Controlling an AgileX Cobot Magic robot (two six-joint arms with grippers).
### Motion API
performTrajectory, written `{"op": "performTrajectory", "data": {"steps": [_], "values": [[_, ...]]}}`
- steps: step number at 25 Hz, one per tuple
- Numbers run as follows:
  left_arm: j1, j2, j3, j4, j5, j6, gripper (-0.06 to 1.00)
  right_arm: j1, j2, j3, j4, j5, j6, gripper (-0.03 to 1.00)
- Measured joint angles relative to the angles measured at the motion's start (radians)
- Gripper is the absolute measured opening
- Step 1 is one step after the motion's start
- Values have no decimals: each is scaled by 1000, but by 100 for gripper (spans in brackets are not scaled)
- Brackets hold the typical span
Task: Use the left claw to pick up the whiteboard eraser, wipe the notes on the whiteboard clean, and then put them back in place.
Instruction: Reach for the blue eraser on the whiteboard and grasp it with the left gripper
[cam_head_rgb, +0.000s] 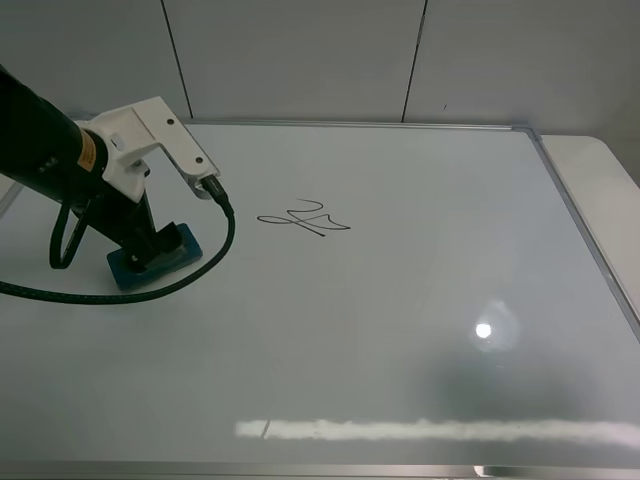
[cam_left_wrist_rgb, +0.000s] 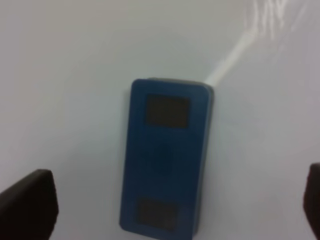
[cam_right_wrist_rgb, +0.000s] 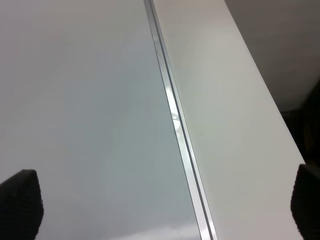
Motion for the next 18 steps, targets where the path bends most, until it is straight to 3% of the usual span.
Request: {"op": "performTrajectory", "data": {"steps": [18], "values": [[100,178,5,0,-149,0,99,0,0,0,0,0,0,99]]}}
